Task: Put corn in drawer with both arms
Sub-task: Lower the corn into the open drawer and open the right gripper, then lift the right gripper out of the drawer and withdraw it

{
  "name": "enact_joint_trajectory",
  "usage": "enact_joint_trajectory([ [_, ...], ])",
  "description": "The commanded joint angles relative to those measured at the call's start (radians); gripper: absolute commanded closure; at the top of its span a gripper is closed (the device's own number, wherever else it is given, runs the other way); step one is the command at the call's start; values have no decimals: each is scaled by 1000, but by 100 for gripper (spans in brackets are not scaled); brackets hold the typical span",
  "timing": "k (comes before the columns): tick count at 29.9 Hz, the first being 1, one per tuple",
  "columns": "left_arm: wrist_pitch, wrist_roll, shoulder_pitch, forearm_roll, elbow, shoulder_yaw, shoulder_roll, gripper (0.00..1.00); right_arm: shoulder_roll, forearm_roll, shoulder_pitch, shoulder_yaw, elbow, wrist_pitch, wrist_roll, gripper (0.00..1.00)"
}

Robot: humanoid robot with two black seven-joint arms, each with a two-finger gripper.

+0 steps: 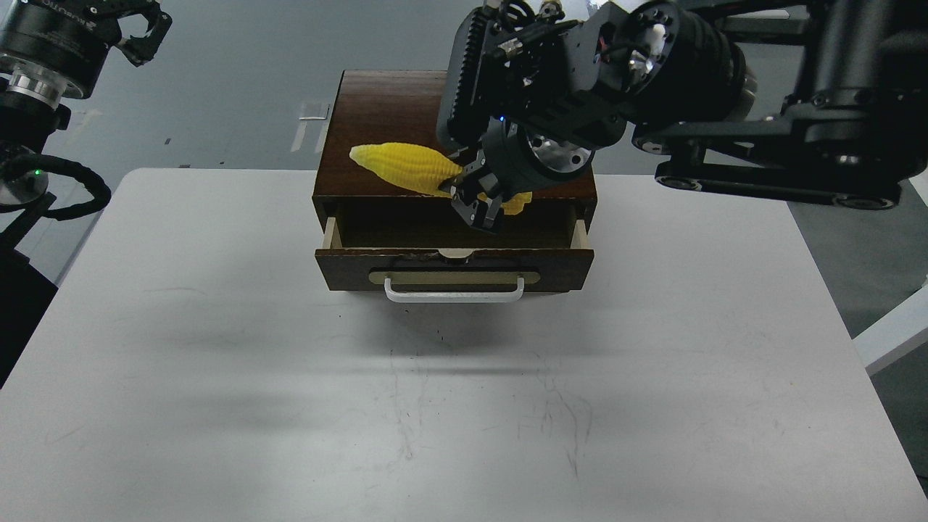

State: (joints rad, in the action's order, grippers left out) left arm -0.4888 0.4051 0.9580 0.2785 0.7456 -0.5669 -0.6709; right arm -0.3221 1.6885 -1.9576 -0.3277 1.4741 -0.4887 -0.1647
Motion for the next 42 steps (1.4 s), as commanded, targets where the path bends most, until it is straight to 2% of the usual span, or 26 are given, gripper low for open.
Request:
enact_joint_trajectory([
  [1,0,0,-5,1,0,-2,-6,2,0,103,-20,-57,28,0,-62,100],
  [12,0,1,-22,2,0,-2,-22,2,-3,129,-3,-97,23,0,-62,100],
  [13,0,1,-24,2,0,-2,-21,2,-3,129,3,-99,23,0,-64,97],
  [14,0,1,-30,2,0,-2,-21,2,-3,129,9,-99,21,0,-62,88],
  [19,0,5,-36,2,0,-5,-21,2,-3,129,26,-99,11,0,-62,71],
  [20,0,6,-41,2,0,-7,-22,2,-3,131,34,-99,5,0,-62,62],
  [23,0,6,-44,2,0,-7,-21,2,-5,132,42,-97,-11,0,-62,46],
  [34,0,8,-50,2,0,-10,-22,2,-5,132,52,-96,-18,0,-62,32],
  [39,0,6,-51,4,-2,-10,-27,2,-9,119,46,-82,-29,0,-61,30],
  [41,0,6,-53,4,-2,-10,-33,2,-14,100,49,-36,-58,0,-59,22],
  [42,0,6,-56,5,-2,-10,-36,2,-26,59,60,22,-81,0,-56,14],
])
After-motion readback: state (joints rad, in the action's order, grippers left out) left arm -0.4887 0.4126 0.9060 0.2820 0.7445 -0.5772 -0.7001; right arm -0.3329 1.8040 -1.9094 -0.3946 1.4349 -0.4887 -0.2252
